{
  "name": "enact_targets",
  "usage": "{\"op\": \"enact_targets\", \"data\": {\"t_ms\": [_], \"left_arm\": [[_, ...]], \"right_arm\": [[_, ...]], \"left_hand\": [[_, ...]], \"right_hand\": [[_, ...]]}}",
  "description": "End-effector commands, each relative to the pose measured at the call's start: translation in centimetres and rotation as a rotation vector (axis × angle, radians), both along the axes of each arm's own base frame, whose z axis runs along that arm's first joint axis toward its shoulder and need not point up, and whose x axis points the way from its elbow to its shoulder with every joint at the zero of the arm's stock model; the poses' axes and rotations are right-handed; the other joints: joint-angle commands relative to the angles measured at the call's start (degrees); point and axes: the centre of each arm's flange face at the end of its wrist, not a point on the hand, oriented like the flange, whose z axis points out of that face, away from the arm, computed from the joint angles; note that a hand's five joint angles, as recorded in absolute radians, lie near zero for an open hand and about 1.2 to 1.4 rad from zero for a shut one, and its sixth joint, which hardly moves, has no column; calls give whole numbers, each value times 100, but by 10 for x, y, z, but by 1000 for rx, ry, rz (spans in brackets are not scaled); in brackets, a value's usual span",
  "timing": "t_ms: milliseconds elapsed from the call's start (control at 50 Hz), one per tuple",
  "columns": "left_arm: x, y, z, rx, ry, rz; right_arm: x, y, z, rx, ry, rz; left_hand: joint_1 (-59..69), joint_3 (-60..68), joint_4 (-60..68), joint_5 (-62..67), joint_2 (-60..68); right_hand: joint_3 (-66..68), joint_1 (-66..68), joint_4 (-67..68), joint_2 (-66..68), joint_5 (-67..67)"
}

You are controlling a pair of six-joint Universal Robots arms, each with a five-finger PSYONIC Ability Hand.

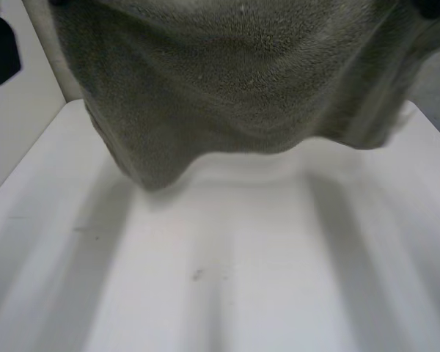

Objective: Fold the towel.

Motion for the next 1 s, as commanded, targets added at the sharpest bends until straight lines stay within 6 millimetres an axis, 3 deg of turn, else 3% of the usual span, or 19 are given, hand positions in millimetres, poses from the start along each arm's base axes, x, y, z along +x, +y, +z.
{"op": "enact_targets", "data": {"t_ms": [20,140,180,240,320,380,460,500,560,680,800,820,840,880,900,920,960,980,1000], "left_arm": [[6,11,-25,57,-2,-9],[-2,-3,-74,184,-71,-10],[-15,-27,-120,291,-131,-9],[-27,-51,-157,358,-173,-6],[-38,-80,-173,352,-173,2],[-52,-110,-162,253,-142,5],[-63,-135,-125,87,-91,16],[-67,-143,-76,-97,-5,25],[-64,-145,-44,-225,69,35],[-56,-138,-23,-302,114,57],[-48,-129,-89,-91,6,68],[-45,-125,-116,-17,-35,67],[-45,-124,-116,-16,-36,67],[-36,-113,-176,148,-126,70],[-36,-113,-176,148,-126,70],[-30,-105,-204,226,-168,71],[-26,-95,-230,301,-210,67],[-21,-85,-252,369,-244,68],[-15,-74,-271,429,-278,66]], "right_arm": [[-1,7,6,137,61,10],[16,-23,-38,320,139,29],[19,-32,-48,341,148,29],[30,-54,-74,389,171,32],[42,-83,-99,399,174,26],[54,-115,-108,314,141,24],[70,-151,-89,58,25,19],[72,-156,-77,-27,-14,12],[71,-159,-55,-159,-77,-6],[59,-138,-43,-162,-97,7],[55,-124,-75,-19,-41,24],[54,-119,-93,61,-5,40],[54,-113,-116,157,39,59],[53,-107,-138,247,84,80],[53,-100,-162,334,131,99],[53,-100,-162,335,132,99],[49,-81,-216,501,247,138],[49,-81,-216,502,247,138],[46,-72,-244,583,314,148]], "left_hand": [[1178,1031,1022,1176,1030],[1178,1031,1022,1176,1030],[1178,1031,1022,1176,1030],[1178,1031,1022,1176,1030],[1178,1031,1022,1176,1030],[1178,1031,1022,1176,1030],[1178,1031,1022,1176,1030],[1178,1031,1022,1176,1030],[1178,1031,1022,1176,1030],[1178,1031,1022,1176,1030],[1178,1031,1022,1176,1030],[1178,1031,1022,1176,1030],[1178,1031,1022,1176,1030],[1178,1031,1022,1176,1030],[1178,1031,1022,1176,1030],[1178,1031,1022,1176,1030],[1178,1031,1022,1176,1030],[1178,1031,1022,1176,1030],[1178,1031,1022,1176,1030]], "right_hand": [[356,432,313,450,301],[356,432,313,450,301],[356,432,313,450,301],[356,432,313,450,301],[356,432,313,450,301],[356,432,313,450,301],[356,432,313,450,301],[356,432,313,450,301],[356,432,313,450,301],[356,432,313,450,301],[356,432,313,450,301],[356,432,313,450,301],[356,432,313,450,301],[356,432,313,450,301],[356,432,313,450,301],[356,432,313,450,301],[356,432,313,450,301],[356,432,313,450,301],[356,432,313,450,301]]}}
